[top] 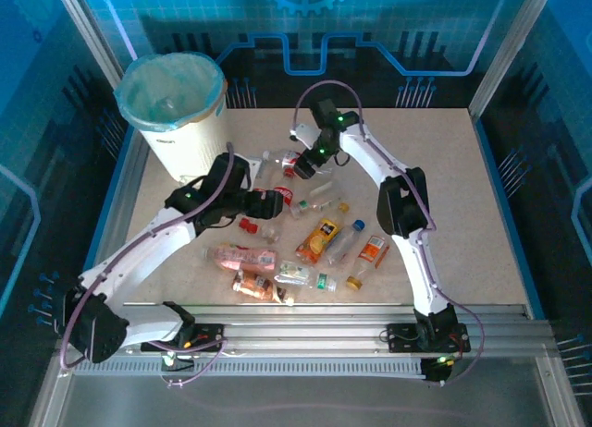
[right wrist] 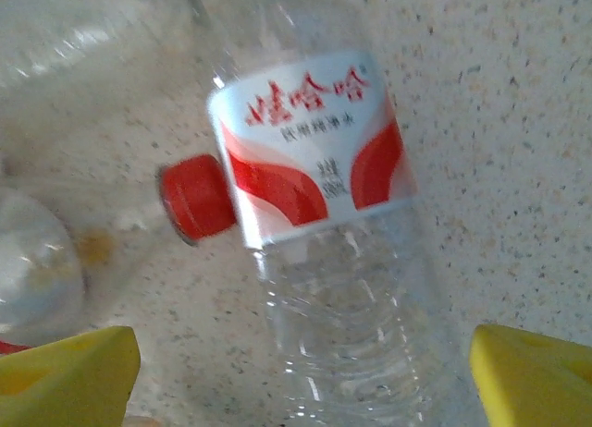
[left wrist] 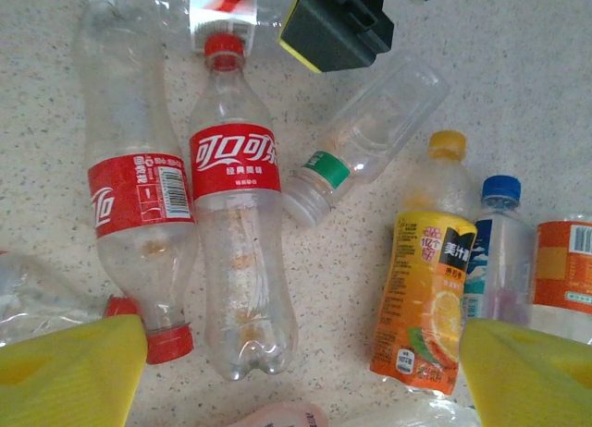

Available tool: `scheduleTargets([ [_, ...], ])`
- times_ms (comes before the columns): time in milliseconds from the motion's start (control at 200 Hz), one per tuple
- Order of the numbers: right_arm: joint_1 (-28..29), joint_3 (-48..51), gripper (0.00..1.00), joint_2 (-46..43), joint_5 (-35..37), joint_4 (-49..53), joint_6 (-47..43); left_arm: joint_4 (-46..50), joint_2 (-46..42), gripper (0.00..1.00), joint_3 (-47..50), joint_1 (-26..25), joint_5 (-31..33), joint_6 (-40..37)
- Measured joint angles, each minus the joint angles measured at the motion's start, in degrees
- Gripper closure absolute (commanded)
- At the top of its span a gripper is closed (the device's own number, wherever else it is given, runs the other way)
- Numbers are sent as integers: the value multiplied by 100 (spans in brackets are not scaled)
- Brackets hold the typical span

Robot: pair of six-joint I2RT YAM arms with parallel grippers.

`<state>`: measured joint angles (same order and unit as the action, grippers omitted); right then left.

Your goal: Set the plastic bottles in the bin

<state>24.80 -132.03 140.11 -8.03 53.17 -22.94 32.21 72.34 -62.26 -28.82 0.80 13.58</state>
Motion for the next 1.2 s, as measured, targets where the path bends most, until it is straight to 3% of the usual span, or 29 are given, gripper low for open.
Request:
scheduleTargets([
  [250, -81, -247, 7, 407, 76, 39, -205, -133, 199, 10, -26, 96, -136, -70],
  [550, -81, -262, 43, 595, 280, 61, -422, -214, 291, 11, -26, 269, -190, -157],
  [745, -81, -219, 50, 468, 483, 59, -468, -205, 291, 11, -114, 348, -245, -157],
  [925, -87, 232, 51, -282, 704, 85, -404, -210, 264, 11, -376, 369, -337, -155],
  [1201, -72, 1641, 52, -2522, 737, -70, 184, -197, -219, 12, -662, 376, -673, 35],
])
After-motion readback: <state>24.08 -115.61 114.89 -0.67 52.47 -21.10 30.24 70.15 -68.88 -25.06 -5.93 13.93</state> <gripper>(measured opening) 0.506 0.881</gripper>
